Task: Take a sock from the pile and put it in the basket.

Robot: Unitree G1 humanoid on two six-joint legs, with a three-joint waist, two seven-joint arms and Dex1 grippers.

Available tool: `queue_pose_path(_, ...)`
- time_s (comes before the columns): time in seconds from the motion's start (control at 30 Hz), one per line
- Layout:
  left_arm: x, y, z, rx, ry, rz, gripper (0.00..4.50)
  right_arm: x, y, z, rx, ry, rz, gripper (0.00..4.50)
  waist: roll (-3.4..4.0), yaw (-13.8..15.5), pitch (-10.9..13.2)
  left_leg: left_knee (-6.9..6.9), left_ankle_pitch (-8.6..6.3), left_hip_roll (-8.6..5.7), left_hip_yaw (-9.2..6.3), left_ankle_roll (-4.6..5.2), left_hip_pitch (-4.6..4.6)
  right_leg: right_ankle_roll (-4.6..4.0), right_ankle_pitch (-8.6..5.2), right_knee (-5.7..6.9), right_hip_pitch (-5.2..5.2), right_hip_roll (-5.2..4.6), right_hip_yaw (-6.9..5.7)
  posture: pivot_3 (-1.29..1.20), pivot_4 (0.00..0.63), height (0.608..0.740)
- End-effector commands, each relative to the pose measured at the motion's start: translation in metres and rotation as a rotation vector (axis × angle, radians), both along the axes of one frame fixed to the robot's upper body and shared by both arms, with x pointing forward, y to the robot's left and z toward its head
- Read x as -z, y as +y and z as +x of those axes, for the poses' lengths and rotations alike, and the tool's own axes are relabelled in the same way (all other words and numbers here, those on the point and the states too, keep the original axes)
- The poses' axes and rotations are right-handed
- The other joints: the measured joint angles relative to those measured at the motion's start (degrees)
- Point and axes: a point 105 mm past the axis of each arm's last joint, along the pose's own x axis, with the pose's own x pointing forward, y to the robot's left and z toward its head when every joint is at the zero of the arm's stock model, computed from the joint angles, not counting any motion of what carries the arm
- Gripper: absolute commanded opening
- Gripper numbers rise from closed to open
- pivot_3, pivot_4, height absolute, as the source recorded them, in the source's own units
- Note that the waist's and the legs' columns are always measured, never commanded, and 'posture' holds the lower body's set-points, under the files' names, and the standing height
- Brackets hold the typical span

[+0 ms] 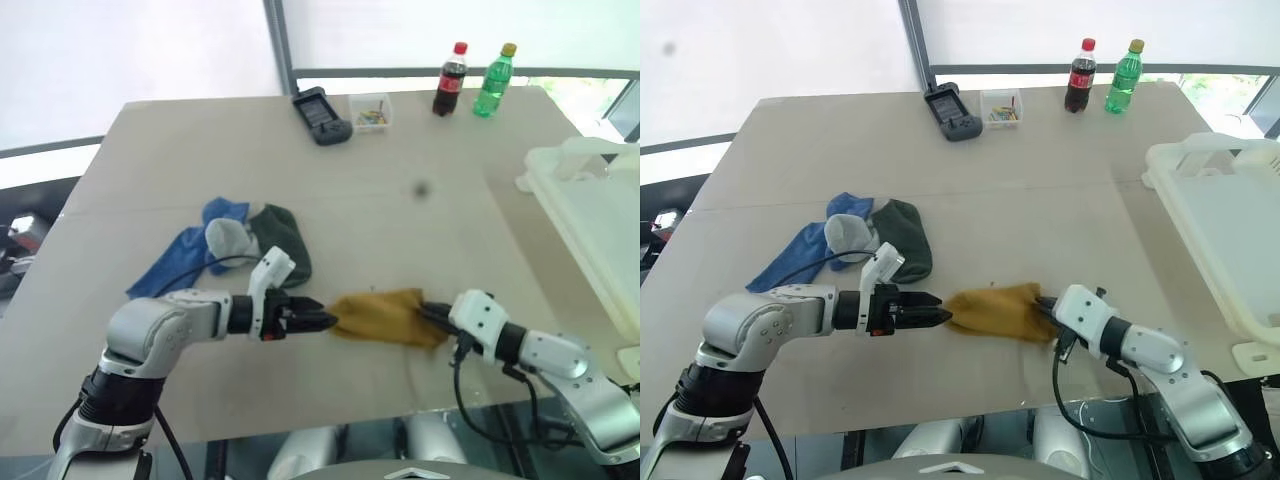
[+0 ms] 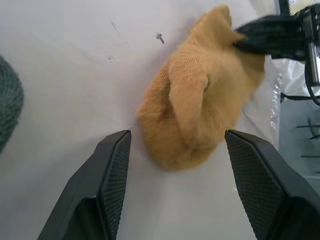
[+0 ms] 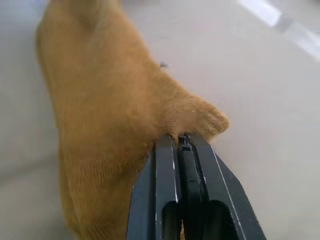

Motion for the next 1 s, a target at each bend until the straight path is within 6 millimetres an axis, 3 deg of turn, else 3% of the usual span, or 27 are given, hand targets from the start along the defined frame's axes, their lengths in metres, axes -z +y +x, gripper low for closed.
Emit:
queue_pose_path(0.03, -0.003, 0.002, -0.003, -0.008, 0.004, -0.01, 3.16, -0.021, 0.008, -0.006, -0.047, -0.061, 0.029, 0.06, 0.0, -0.01, 0.0, -0.01, 0.0, 0.0, 0.0, 0.0, 0.0, 0.0, 0.0, 0.0, 0.0, 0.0, 0.0, 0.0, 0.15, 0.74)
queue_pose_path(0.23, -0.003, -0.001, -0.002, -0.013, -0.008, -0.012, 3.16, -0.018, 0.009, -0.005, -0.038, 0.055, 0.105, 0.06, 0.0, 0.01, 0.0, 0.0, 0.0, 0.01, 0.01, 0.0, 0.0, 0.0, 0.0, -0.01, 0.01, -0.01, 0.01, 0.0, 0.15, 0.74)
queue_pose_path(0.33, -0.003, -0.001, -0.003, -0.012, -0.01, -0.01, 3.16, -0.008, 0.01, -0.008, -0.058, 0.104, 0.087, 1.06, 0.01, 0.01, 0.0, -0.01, 0.0, 0.01, 0.0, 0.0, 0.0, 0.0, 0.0, 0.0, 0.01, 0.0, 0.01, 0.0, 0.15, 0.74)
queue_pose_path(0.47, -0.005, 0.0, -0.001, -0.018, -0.022, -0.014, 3.16, -0.005, 0.005, -0.006, -0.034, 0.076, 0.052, 3.04, 0.01, 0.01, 0.01, -0.01, 0.0, 0.01, 0.0, 0.0, -0.01, 0.0, 0.0, -0.01, 0.0, -0.01, 0.0, 0.0, 0.15, 0.74)
queue_pose_path(0.63, -0.009, 0.0, -0.002, -0.013, -0.013, -0.032, 3.16, -0.04, -0.004, 0.002, 0.03, 0.018, 0.187, 3.04, 0.02, 0.03, 0.01, 0.0, 0.0, 0.01, 0.01, 0.0, 0.0, 0.0, 0.0, 0.0, 0.01, -0.01, 0.02, 0.0, 0.15, 0.74)
queue_pose_path(0.7, -0.01, 0.0, -0.004, -0.008, -0.002, -0.04, 3.16, -0.046, 0.0, 0.0, -0.001, 0.025, 0.222, 2.47, 0.02, -0.03, 0.01, -0.01, 0.0, 0.02, 0.0, 0.0, 0.0, 0.0, 0.0, 0.0, 0.0, 0.0, 0.01, 0.0, 0.15, 0.74)
queue_pose_path(0.73, -0.011, 0.0, -0.006, -0.002, 0.005, -0.045, 3.16, -0.045, 0.002, -0.001, -0.024, 0.038, 0.22, 2.41, 0.02, -0.03, 0.02, -0.02, 0.0, 0.02, 0.0, 0.0, 0.0, 0.0, 0.0, 0.0, 0.0, 0.0, 0.02, 0.0, 0.15, 0.74)
queue_pose_path(0.9, -0.011, -0.001, -0.012, 0.009, 0.041, -0.055, 3.16, -0.026, 0.013, -0.004, -0.09, 0.088, 0.172, 0.06, 0.03, -0.04, 0.02, -0.04, 0.0, 0.02, 0.0, 0.0, -0.01, 0.0, 0.0, -0.03, 0.0, -0.01, 0.01, 0.0, 0.15, 0.74)
queue_pose_path(1.0, -0.008, 0.0, -0.017, 0.008, 0.068, -0.04, 3.16, -0.008, 0.017, -0.003, -0.111, 0.126, 0.143, 0.06, 0.03, -0.05, 0.03, -0.04, 0.0, 0.02, 0.01, 0.0, -0.02, 0.0, 0.0, -0.03, -0.01, -0.01, 0.0, 0.0, 0.15, 0.74)
